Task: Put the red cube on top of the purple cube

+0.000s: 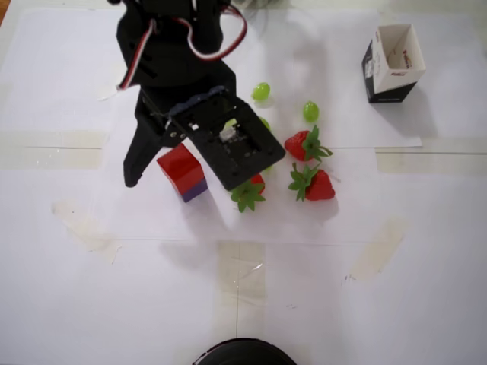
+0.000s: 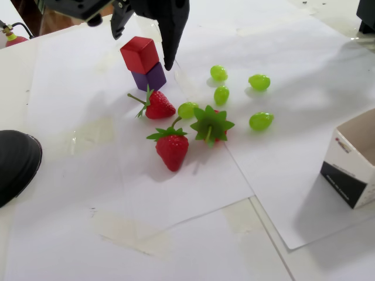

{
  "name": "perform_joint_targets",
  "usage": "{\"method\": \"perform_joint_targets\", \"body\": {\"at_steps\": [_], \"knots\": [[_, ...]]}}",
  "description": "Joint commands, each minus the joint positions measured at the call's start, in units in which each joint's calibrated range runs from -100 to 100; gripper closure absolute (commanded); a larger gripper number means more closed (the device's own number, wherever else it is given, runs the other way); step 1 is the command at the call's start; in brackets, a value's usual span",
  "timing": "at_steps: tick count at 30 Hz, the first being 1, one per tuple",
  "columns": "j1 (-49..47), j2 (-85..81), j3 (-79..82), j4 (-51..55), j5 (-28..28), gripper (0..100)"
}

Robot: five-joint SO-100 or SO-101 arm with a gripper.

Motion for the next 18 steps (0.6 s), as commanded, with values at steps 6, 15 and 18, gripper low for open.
{"method": "perform_joint_targets", "body": {"at_steps": [6, 15, 18], "knots": [[-1.9, -15.4, 6.1, 1.2, -1.4, 58], [-2.2, -21.7, 8.0, 1.5, -1.9, 59], [-2.3, -25.4, 9.6, 1.6, -2.3, 59]]}}
